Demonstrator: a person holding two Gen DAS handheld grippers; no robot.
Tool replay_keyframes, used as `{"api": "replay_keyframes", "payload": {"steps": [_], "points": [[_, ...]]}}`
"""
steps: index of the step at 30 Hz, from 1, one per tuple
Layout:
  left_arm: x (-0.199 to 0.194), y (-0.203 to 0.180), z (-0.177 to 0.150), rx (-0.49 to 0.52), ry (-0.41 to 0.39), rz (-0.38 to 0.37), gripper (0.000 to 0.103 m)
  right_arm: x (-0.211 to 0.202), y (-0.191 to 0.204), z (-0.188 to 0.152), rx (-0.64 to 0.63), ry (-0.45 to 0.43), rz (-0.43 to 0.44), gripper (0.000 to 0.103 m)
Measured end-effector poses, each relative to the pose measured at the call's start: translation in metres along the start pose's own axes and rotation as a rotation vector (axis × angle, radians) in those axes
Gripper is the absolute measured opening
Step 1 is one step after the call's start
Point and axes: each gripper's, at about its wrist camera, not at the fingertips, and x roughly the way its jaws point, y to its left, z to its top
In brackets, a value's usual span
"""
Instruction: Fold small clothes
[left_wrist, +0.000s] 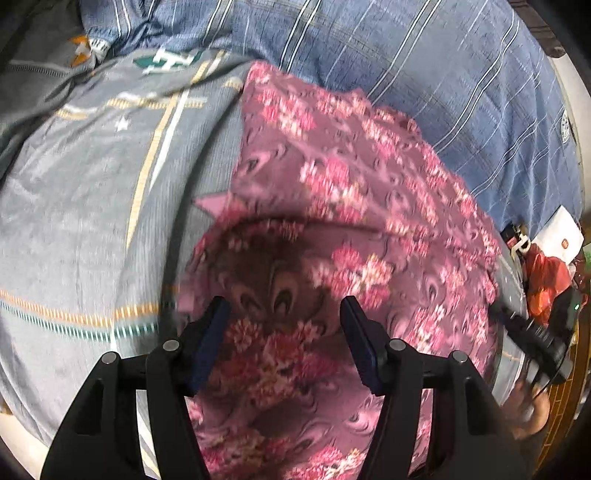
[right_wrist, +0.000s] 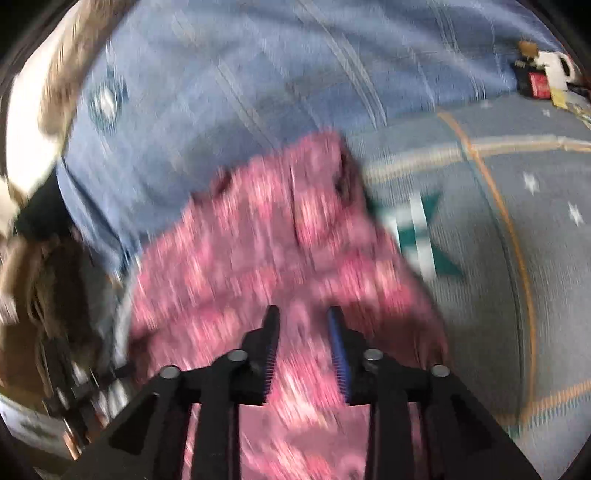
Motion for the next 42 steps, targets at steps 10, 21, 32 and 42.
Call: {"api": "replay_keyframes", "payload": {"steps": [10,21,32,42], "points": [[-0.058,0.041,-0.080,0.181,0.079,-0.037,0.067,-0.089,-0.011,-0.105,-0.223,-0.041,-0.165,0.052],[-0.030,0.060,-0.184,0.159,0.281,-0.068,0.067,-0.094,-0.062,-0.188,-0.067,0.042,-0.110,0.052],[-0.009,0.051,-0.189,0.205,0.288,-0.057,0.003,-0.073,-0.049,-0.204,-0.164,0.097,-0.045,0.021],[-0.072,0.056,-0.178,0.143,0.197,-0.270,0.004,-0.128,-0.034,-0.192,-0.121,-0.070,0.117,0.004]]}}
